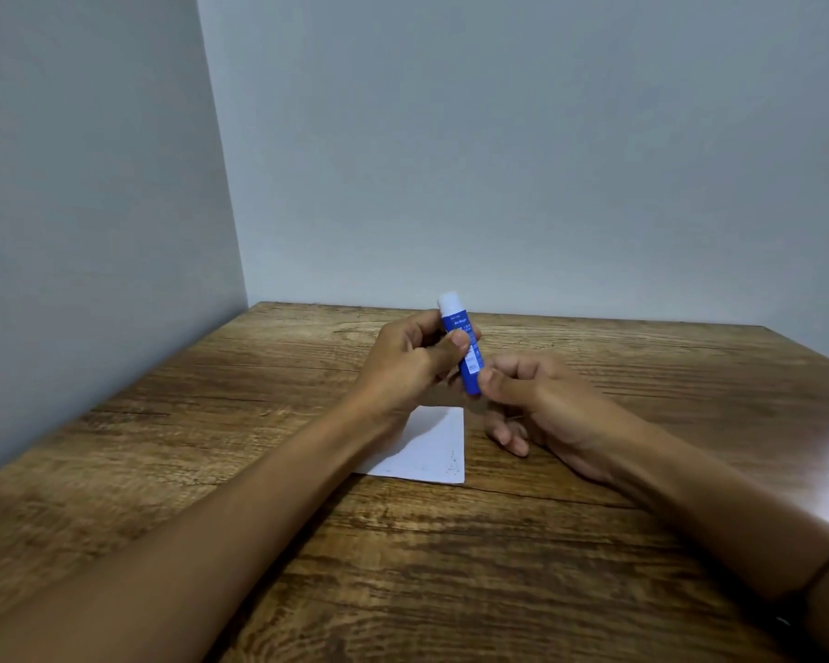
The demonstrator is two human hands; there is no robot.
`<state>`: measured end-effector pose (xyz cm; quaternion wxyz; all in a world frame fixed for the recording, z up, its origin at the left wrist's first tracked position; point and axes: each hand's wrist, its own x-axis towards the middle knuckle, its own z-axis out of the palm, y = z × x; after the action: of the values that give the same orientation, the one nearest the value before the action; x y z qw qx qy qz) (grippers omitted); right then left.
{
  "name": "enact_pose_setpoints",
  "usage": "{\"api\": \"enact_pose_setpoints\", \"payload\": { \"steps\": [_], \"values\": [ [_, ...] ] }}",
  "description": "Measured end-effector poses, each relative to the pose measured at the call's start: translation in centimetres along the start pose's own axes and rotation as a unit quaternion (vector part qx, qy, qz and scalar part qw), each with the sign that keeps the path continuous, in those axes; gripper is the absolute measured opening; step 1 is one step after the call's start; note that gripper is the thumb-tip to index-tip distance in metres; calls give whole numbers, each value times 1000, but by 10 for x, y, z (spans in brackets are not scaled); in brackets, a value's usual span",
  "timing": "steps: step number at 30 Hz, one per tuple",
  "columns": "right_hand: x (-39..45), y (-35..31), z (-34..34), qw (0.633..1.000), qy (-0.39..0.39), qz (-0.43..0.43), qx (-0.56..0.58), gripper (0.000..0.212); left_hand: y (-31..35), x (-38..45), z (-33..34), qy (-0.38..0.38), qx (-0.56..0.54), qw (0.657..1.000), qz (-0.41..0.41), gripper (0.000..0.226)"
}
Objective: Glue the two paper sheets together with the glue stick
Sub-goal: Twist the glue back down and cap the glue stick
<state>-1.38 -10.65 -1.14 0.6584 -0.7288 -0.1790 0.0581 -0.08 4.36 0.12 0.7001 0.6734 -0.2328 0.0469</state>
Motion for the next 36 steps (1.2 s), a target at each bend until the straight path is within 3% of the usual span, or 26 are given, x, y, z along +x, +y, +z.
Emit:
{"api": "enact_pose_setpoints", "payload": {
  "steps": [4,10,16,22,25,29,33,36],
  "values": [
    [1,2,4,997,61,-3,-42,11,0,0,1,-7,-1,1000,7,15],
    [-1,-2,3,1000,-5,-2,0,20,-1,3,-1,1,-13,1000,-1,17],
    [2,3,5,997,64,-11,-48,13,-1,2,1,3,-4,1000,17,15],
    [2,0,2,1000,-11,-9,13,14,-2,4,-2,3,-9,1000,8,13],
    [2,2,1,1000,0,-8,-3,18,-3,4,-1,4,-5,1000,6,13],
    [2,3,3,999,23,-12,-31,6,0,4,1,3,-3,1000,15,13],
    [2,0,2,1000,-7,-7,9,26,-1,4,-1,9,2,1000,8,14],
    [2,2,2,999,-22,-8,27,24,-1,4,-2,5,-5,1000,3,14]
  ]
}}
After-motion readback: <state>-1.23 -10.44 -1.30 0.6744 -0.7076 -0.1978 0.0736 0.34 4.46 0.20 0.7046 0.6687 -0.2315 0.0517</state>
